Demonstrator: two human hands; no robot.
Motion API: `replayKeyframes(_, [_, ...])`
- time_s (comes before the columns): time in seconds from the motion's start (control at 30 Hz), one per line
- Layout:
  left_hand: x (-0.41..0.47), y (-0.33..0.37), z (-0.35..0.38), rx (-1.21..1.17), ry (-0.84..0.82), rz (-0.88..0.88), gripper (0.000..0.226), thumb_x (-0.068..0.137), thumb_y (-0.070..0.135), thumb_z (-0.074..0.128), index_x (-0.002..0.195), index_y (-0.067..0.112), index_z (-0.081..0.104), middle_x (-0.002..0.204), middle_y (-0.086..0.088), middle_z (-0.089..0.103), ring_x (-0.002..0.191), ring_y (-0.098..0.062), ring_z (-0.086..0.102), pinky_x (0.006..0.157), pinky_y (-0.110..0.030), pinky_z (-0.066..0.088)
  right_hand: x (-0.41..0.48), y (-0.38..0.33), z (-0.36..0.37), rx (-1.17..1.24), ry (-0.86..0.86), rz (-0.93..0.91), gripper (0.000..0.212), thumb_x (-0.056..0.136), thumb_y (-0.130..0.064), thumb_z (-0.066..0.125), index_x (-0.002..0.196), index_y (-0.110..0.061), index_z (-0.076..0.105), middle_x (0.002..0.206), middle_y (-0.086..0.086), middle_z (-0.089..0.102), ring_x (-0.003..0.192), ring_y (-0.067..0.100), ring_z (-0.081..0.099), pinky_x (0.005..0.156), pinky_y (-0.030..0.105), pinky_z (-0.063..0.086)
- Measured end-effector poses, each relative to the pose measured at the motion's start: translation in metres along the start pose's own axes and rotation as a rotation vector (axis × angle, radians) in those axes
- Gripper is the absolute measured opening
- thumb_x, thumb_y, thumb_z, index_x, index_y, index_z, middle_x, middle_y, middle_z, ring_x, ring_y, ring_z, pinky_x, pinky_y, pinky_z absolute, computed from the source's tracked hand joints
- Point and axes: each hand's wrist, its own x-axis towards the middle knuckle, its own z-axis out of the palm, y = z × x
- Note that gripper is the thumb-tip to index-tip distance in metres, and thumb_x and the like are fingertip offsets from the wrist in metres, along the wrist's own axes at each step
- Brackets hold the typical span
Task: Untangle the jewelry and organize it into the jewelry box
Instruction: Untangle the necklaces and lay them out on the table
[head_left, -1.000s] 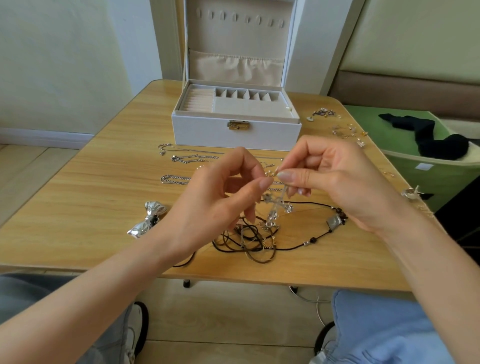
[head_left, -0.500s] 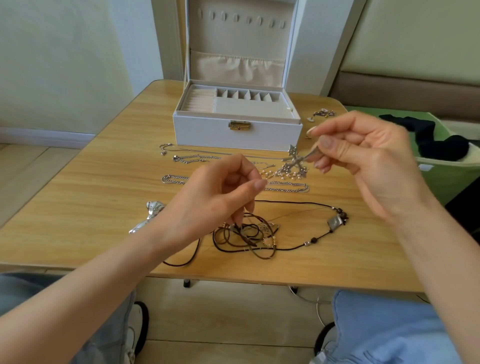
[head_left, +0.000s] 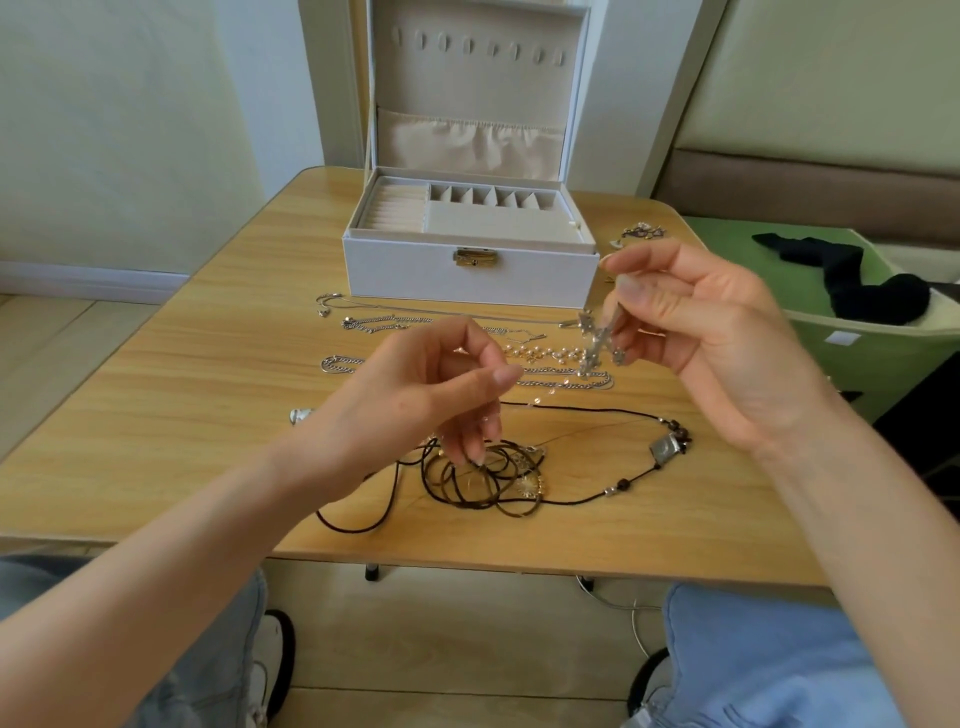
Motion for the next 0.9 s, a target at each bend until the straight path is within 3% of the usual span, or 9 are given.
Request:
replayKeyframes(0.33, [0.0, -0.003, 0.001, 0.126, 0.04, 0.027, 0.029, 0.076, 0.029, 0.062, 0.084, 0.002, 0.055, 0.062, -0.011, 0.067, 0.051, -0.022, 0.063, 0.048, -0.025, 0.05, -0.002, -0.002, 0.002, 0.002, -0.035, -0.106, 0.018, 0.076, -0.013, 0.06, 0.094, -0.013, 0.06, 0.068, 0.0, 0.066, 0.062, 0.013, 0.062, 0.056, 0.021, 0.05])
replayKeyframes(0.5, [-0.003, -0.001, 0.005, 0.135, 0.078, 0.034, 0.023, 0.087, 0.026, 0.057, 0.089, 0.004, 0.052, 0.057, -0.013, 0.067, 0.048, -0.026, 0.063, 0.048, -0.03, 0.052, -0.006, -0.003, 0.009, -0.125, -0.165, -0.081, 0.027, 0.072, -0.009, 0.065, 0.098, -0.011, 0.061, 0.07, 0.005, 0.065, 0.062, 0.02, 0.063, 0.056, 0.027, 0.052])
replayKeyframes(0.67, [-0.004, 0.003, 0.008, 0.127, 0.146, 0.088, 0.019, 0.09, 0.028, 0.053, 0.09, 0.009, 0.049, 0.049, -0.014, 0.063, 0.037, -0.025, 0.056, 0.038, -0.021, 0.041, -0.008, 0.002, 0.019, -0.232, -0.264, -0.014, 0.027, 0.069, -0.009, 0.07, 0.096, -0.012, 0.063, 0.071, 0.008, 0.062, 0.056, 0.019, 0.062, 0.052, 0.025, 0.051])
replayKeyframes(0.8, [-0.008, 0.004, 0.01, 0.161, 0.178, 0.179, 0.014, 0.09, 0.025, 0.054, 0.089, 0.011, 0.052, 0.045, -0.013, 0.06, 0.032, -0.025, 0.052, 0.038, -0.015, 0.037, -0.008, 0.005, 0.02, -0.308, -0.261, 0.036, 0.022, 0.078, 0.001, 0.067, 0.097, -0.009, 0.063, 0.071, 0.01, 0.061, 0.057, 0.017, 0.061, 0.052, 0.024, 0.05])
replayKeyframes(0.9, [-0.009, 0.002, 0.01, 0.257, 0.154, 0.248, 0.015, 0.088, 0.029, 0.054, 0.088, 0.014, 0.054, 0.044, -0.007, 0.06, 0.032, -0.022, 0.052, 0.041, -0.017, 0.039, -0.008, 0.005, 0.021, -0.334, -0.261, 0.079, 0.016, 0.089, 0.0, 0.056, 0.101, -0.009, 0.06, 0.087, 0.022, 0.06, 0.064, 0.017, 0.063, 0.056, 0.025, 0.053])
